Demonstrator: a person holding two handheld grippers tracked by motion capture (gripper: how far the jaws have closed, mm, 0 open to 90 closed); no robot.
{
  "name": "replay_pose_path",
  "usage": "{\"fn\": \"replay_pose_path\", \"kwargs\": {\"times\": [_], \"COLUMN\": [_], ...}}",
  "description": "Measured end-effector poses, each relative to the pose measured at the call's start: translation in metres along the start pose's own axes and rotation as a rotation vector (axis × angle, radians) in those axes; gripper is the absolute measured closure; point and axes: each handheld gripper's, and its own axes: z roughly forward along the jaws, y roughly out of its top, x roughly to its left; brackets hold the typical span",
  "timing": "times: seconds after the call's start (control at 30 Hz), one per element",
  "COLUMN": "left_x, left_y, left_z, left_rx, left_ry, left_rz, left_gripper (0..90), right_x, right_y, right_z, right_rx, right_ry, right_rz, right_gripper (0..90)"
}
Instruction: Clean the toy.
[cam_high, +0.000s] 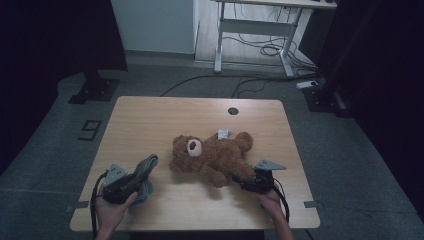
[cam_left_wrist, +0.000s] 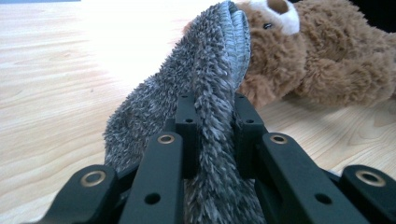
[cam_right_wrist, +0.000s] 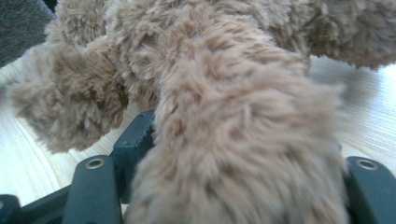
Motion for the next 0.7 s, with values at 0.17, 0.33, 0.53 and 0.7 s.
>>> {"fn": "replay_pose_path", "kwargs": {"times": [0.17, 0.33, 0.53, 0.7], "left_x": [-0.009, -0.026, -0.041, -0.053], "left_y": [0.01, 0.024, 0.036, 0.047], "left_z": [0.01, 0.023, 0.035, 0.054], "left_rx": [-0.002, -0.012, -0.013, 0.001], "left_ry": [-0.025, -0.067, -0.097, -0.122], "left_rz": [0.026, 0.062, 0.098, 0.132], "left_gripper": [75.9, 75.9, 75.9, 75.9], "right_x": [-0.002, -0.003, -0.001, 0.0], "right_y": [-0.003, -0.006, -0.009, -0.009], "right_z": [-0.01, -0.018, -0.019, -0.021], "right_rx": [-0.018, -0.035, -0.035, -0.038], "right_ry": [-0.008, -0.006, -0.019, -0.039], "right_rz": [0.018, 0.035, 0.023, 0.004], "right_gripper": [34.6, 37.1, 41.9, 46.1]}}
